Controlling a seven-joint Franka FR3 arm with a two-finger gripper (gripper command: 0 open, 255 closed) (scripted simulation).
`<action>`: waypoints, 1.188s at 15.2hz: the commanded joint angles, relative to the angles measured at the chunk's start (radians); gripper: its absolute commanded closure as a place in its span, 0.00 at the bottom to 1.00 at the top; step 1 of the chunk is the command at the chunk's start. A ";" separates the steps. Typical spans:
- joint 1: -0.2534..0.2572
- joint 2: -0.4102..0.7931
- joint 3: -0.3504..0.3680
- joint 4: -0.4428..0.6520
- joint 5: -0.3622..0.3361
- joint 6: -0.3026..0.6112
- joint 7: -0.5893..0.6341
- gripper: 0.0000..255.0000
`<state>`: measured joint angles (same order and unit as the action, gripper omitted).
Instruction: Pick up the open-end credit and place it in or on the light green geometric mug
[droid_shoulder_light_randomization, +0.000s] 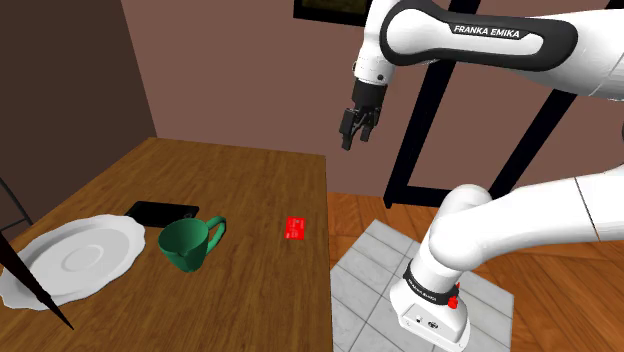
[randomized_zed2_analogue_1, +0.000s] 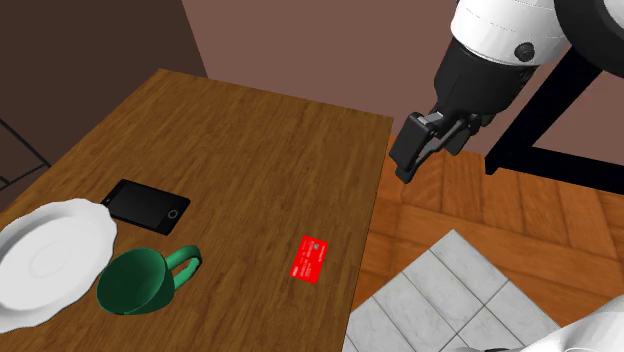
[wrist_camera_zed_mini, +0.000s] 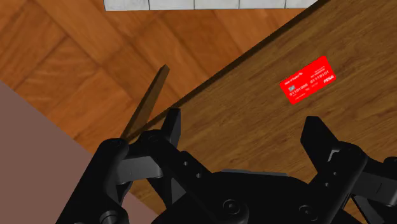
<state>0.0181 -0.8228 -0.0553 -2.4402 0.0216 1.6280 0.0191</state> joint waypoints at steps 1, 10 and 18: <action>0.000 0.000 0.000 0.000 0.000 0.000 0.000 0.00; -0.027 0.248 0.110 -0.052 0.219 0.091 0.381 0.00; -0.017 0.517 0.169 -0.058 0.446 0.231 0.652 0.00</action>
<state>-0.0011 -0.3316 0.1081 -2.4883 0.4343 1.8388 0.6378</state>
